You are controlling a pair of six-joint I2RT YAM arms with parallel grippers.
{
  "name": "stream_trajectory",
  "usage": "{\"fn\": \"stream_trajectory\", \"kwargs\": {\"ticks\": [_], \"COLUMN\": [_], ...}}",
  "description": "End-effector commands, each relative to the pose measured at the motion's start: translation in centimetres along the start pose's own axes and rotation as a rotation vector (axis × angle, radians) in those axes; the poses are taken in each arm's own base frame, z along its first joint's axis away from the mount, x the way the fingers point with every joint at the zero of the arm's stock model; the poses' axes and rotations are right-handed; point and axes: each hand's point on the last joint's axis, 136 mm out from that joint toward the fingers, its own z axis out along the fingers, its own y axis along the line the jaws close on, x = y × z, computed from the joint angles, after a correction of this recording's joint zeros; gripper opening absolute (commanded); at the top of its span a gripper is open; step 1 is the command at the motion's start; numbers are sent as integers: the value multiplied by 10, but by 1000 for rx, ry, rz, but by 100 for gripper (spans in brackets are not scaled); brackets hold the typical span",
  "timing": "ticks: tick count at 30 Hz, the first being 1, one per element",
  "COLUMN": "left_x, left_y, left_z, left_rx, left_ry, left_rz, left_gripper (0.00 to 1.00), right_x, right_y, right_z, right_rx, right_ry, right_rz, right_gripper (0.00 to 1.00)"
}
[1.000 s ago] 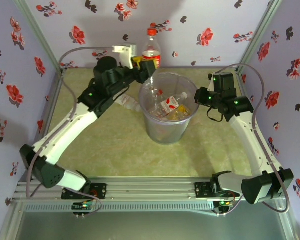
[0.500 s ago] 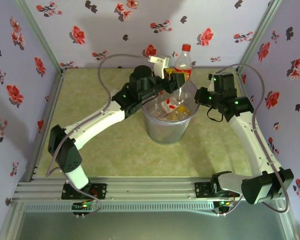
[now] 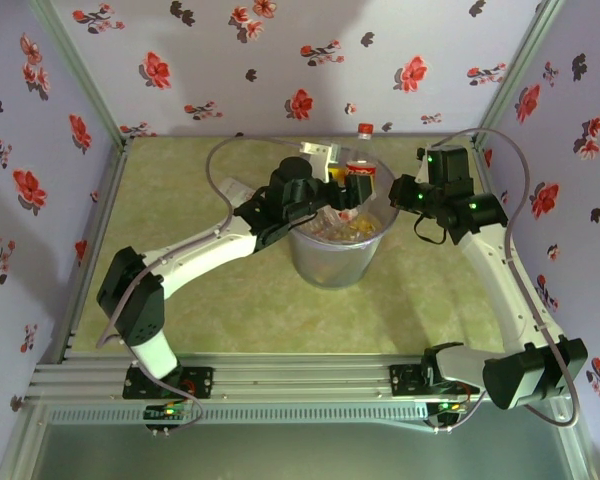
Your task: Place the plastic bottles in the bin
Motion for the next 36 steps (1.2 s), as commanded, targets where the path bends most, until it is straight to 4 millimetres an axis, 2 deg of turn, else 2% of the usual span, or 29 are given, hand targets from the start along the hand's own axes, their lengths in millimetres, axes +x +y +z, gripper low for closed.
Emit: {"fn": "stream_trajectory", "kwargs": {"ticks": [1, 4, 7, 11, 15, 19, 22, 27, 32, 36], "left_x": [-15, -21, -30, -45, -56, -59, -49, -31, -16, -5], "left_y": [-8, -11, -12, 0, 6, 7, 18, 32, 47, 62], "left_z": [-4, -8, -16, -25, -19, 3, 21, 35, 27, 8], "left_rx": [8, 4, -27, -147, -210, -222, -261, -297, -358, -431], "left_ry": [-46, -49, -63, -72, -67, -39, 23, 97, 158, 187], "left_rz": [9, 33, 74, 168, 250, 306, 332, 351, 360, 353], "left_gripper": [89, 95, 96, 96, 87, 76, 75, 73, 67, 55], "right_x": [-1, -2, -4, -4, -3, -1, -1, -1, 0, 1], "right_y": [0, 1, 3, 4, 4, 3, 3, 1, -1, -1], "right_z": [-3, -3, -4, -5, -3, -2, -4, -5, -2, 1], "right_rx": [-10, -14, -18, -23, -23, -24, -20, -11, -4, -6], "right_ry": [-9, -12, -17, -17, -11, -6, -7, -7, -4, -1], "right_rz": [-4, -6, -9, -10, -6, -2, -3, -10, -9, -6], "right_gripper": [0, 0, 1, 2, 2, 2, 2, 3, 2, 2]}}
